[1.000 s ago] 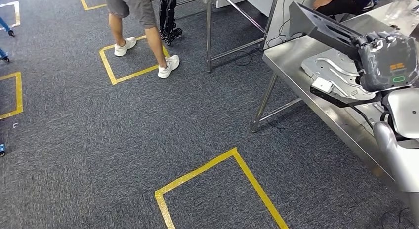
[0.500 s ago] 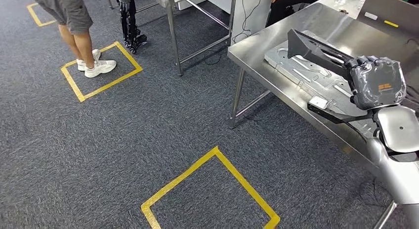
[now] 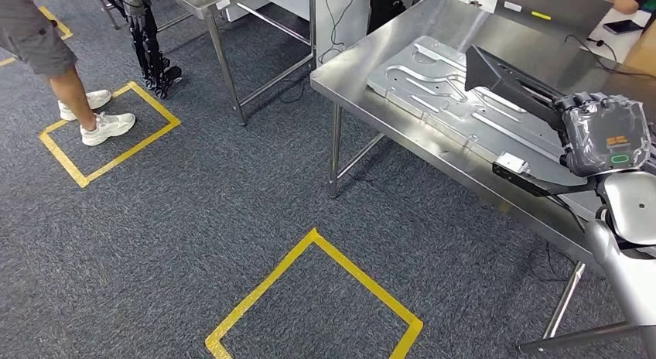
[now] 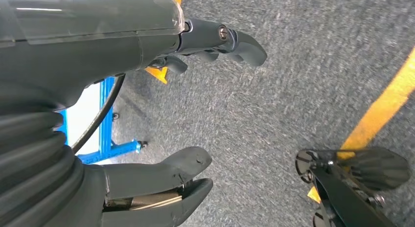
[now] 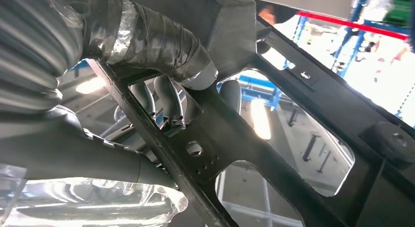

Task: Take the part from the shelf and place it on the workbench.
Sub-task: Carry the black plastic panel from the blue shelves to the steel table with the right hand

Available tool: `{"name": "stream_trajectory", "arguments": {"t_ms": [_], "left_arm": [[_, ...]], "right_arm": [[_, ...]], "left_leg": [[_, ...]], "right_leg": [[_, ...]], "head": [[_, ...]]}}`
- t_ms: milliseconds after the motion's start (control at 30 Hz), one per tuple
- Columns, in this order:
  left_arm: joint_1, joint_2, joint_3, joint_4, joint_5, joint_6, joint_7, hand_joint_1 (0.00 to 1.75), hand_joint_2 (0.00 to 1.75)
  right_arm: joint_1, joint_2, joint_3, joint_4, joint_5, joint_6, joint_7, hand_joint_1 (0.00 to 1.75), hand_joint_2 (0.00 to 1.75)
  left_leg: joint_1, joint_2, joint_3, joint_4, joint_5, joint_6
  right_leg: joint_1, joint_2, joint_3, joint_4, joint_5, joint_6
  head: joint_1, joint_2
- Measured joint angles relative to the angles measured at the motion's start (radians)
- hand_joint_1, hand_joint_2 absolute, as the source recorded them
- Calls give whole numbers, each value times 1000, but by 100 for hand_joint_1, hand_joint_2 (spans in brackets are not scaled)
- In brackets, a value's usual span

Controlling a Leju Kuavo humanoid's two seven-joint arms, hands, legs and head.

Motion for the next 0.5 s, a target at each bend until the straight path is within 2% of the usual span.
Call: {"name": "stream_trajectory", "arguments": {"t_ms": [33, 67, 133, 200, 233, 267, 300, 333, 400, 433, 467, 500], "left_arm": [[-1, 0, 0, 0, 0, 0, 0, 0, 175], [-2, 0, 0, 0, 0, -1, 0, 0, 175], [-2, 0, 1, 0, 0, -2, 3, 0, 175], [0, 0, 3, 0, 0, -3, 8, 0, 175], [1, 0, 5, 0, 1, -3, 9, 0, 175], [2, 0, 6, 0, 1, -3, 11, 0, 175], [3, 0, 6, 0, 1, -4, 12, 0, 175], [4, -1, 6, 0, 1, -4, 13, 0, 175], [3, 0, 8, 0, 0, -5, 21, 0, 175], [2, 1, 9, 0, -1, -6, 26, 0, 175], [1, 1, 11, 0, -3, -6, 30, 0, 175], [0, 2, 13, 0, -4, -7, 33, 0, 175]], "right_arm": [[-1, 0, 0, 0, 1, 0, -1, 171, 175], [-1, -1, -1, 0, 1, 0, -2, 171, 175], [-5, -2, -4, 0, 4, 2, -3, 171, 175], [-9, -2, -6, 0, 7, 3, -4, 171, 175], [-10, -2, -6, 1, 9, 3, -5, 171, 175], [-9, -1, -6, 1, 10, 4, -6, 171, 175], [-9, -1, -6, 1, 12, 4, -6, 171, 175], [-9, -1, -6, 1, 16, 5, -6, 171, 175], [-9, -1, -6, 1, 35, 4, -6, 171, 175], [-10, -2, -5, 2, 45, 4, -9, 171, 175], [-11, -5, -4, 2, 53, 3, -16, 171, 175], [-12, -9, -2, 3, 56, 3, -23, 171, 175]], "left_leg": [[-1, 10, 4, -1, -2, -5], [0, 11, 6, 1, -8, -10], [5, -25, -9, 45, -41, -19], [8, -76, -67, 170, -105, -23], [8, -87, -103, 240, -132, -23], [8, -91, -131, 291, -143, -23], [8, -92, -143, 303, -132, -22], [8, -94, -135, 273, -101, -19], [7, -105, -81, 135, -23, -10], [7, -110, -57, 75, 2, -6], [6, -115, -41, 37, 14, -2], [4, -117, -35, 24, 13, 0]], "right_leg": [[-1, 15, -1, -2, 2, -6], [-3, 26, 0, -4, 3, -11], [-9, 46, 4, -9, 6, -25], [-10, 65, 6, -9, 6, -35], [-8, 77, 6, -8, 5, -37], [-7, 89, 6, -6, 4, -39], [-7, 102, 6, -4, 3, -39], [-7, 113, 7, -2, 2, -40], [-6, 132, 8, 3, -3, -38], [-5, 141, 7, 6, -4, -35], [-4, 147, 5, 8, -5, -30], [-4, 153, 4, 8, -5, -25]], "head": [[0, 0], [0, 0], [-1, 0], [-1, 0], [-1, 0], [-1, 0], [-1, 0], [-1, 0], [-1, 0], [-1, 0], [-1, 0], [-1, 0]]}}
